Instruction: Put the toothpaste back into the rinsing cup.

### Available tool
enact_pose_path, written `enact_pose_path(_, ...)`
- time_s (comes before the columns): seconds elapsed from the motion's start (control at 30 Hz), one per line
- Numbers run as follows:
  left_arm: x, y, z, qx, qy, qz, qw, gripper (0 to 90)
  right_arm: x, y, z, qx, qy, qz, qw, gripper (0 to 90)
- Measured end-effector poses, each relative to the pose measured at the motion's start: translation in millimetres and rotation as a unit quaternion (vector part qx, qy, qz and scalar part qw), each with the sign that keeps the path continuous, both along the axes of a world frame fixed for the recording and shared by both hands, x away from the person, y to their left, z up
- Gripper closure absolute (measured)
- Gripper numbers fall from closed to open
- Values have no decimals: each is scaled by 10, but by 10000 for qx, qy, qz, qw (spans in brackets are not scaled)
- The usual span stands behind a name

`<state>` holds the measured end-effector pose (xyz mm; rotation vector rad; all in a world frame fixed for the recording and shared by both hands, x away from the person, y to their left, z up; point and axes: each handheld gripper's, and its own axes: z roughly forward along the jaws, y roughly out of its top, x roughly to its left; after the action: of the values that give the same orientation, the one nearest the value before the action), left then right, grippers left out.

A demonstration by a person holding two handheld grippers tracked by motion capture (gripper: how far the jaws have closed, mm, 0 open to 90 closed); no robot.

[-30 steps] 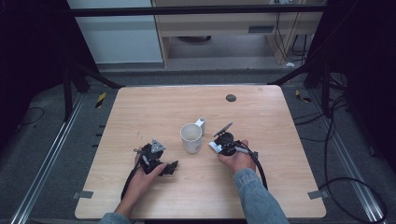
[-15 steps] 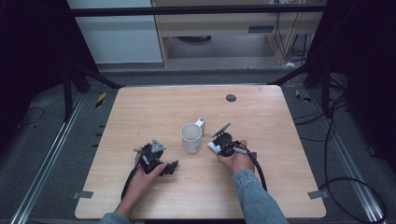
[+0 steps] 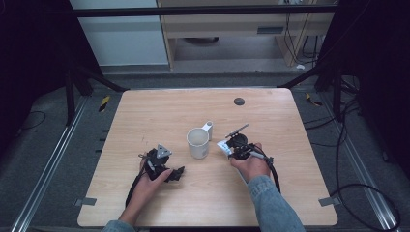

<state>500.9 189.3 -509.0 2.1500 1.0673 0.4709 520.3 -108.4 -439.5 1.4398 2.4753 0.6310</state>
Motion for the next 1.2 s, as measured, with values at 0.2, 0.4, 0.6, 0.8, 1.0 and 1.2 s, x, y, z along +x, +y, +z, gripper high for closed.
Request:
enact_pose_path(0.2,0,0,0,1,1,-1,10000,0,-39,-148,156,203,-106,-102,9997,782)
enact_pose_path(0.4,1,0,0,-2,4,-4,10000,0,-59,-261,270,381,-308,-119,9987,782)
enact_pose_path(0.6,0,0,0,-2,0,1,10000,0,-72,-292,339,503,-407,-143,9978,781)
enact_pose_path(0.8,0,0,0,-2,1,0,10000,0,-74,-270,359,602,-516,-112,9968,782)
enact_pose_path(1.0,1,0,0,-3,4,-4,10000,0,-78,-245,373,678,-593,-98,9959,782)
enact_pose_path(1.2,0,0,0,-1,1,0,10000,0,-80,-222,362,703,-673,-103,9952,782)
